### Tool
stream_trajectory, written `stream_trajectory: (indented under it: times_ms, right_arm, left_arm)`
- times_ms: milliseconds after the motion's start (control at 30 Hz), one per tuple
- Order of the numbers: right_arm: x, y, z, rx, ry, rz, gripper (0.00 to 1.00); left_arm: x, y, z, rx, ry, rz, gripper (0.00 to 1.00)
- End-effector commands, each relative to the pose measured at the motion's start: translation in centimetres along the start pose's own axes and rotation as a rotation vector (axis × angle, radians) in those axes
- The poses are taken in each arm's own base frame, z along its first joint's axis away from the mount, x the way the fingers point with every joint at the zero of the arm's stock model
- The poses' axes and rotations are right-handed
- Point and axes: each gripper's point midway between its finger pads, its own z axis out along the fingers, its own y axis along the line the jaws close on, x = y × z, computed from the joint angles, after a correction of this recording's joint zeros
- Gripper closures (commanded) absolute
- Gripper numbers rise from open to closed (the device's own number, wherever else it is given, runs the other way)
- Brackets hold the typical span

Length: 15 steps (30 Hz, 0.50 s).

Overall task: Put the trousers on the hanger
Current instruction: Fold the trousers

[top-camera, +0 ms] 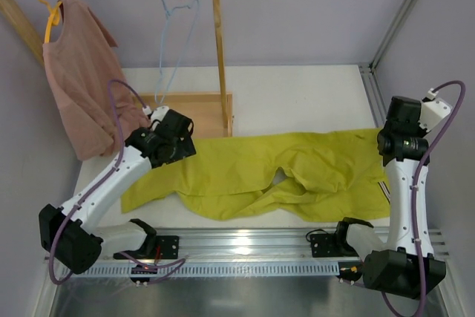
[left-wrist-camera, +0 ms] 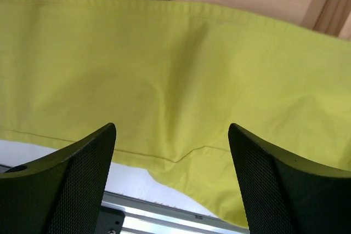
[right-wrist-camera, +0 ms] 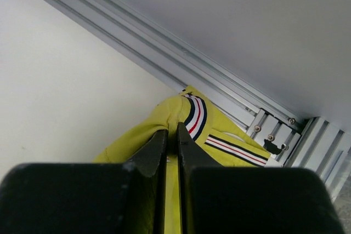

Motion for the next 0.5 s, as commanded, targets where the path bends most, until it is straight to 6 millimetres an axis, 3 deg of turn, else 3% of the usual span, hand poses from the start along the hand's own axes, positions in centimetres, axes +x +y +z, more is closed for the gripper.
stream_trajectory:
  times_ms: [0,167,333,467]
  right_arm:
    - [-1.6,1.2,0.3,-0.036,-0.048,0.061,0.96]
    - [-1.6,3.3,-0.3,-0.163,-0.046,0.112,0.96]
    - [-0.5,4.6,-0.6,-0.256,-0.024,0.131,0.96]
    - [0.3,4.9,-0.4,-0.273,-0.002,0.101,0.96]
  left_arm:
    - [-2.9,-1.0,0.8,0.092,0.004,-0.148,0.17]
    - [-4.0,0.8,4.1,0.016,0.053,-0.300,0.16]
    - [-5.1,0.4,6.2,0.016,0.051,-0.486,0.18]
    - [-7.6,-0.9,6.7,0.083,-0.038,-0.574,0.19]
